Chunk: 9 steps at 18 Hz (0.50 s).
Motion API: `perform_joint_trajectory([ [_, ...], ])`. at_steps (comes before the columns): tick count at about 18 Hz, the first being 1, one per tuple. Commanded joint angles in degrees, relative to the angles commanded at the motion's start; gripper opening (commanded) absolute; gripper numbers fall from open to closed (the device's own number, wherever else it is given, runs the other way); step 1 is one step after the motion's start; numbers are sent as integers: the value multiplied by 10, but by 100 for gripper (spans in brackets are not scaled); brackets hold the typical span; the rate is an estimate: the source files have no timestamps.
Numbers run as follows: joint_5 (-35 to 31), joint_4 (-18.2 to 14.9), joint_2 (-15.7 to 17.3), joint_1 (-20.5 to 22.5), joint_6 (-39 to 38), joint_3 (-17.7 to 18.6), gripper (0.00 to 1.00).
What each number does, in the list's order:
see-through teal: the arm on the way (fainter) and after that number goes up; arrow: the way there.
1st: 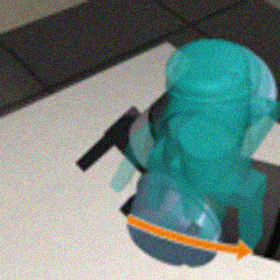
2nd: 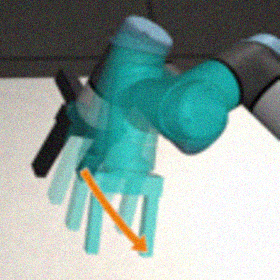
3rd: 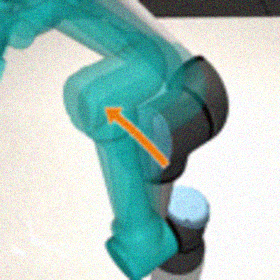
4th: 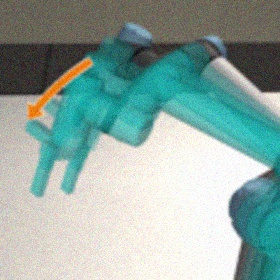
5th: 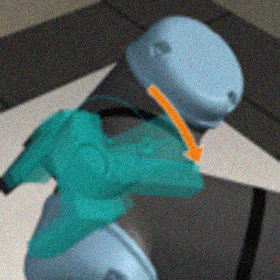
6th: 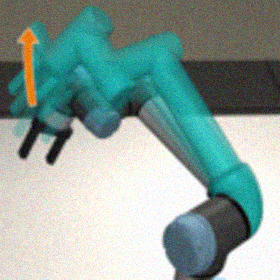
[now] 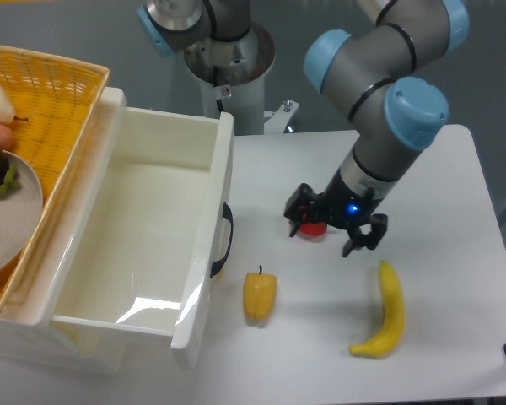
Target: Slide open the top white drawer
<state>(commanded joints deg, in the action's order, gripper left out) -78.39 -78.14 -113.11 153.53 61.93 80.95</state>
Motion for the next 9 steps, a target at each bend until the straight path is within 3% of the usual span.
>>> perform_joint_trajectory([
  [5,-3,8,-12,46,159,3,100],
  [9,-67,36,-39,49,227,3,100],
])
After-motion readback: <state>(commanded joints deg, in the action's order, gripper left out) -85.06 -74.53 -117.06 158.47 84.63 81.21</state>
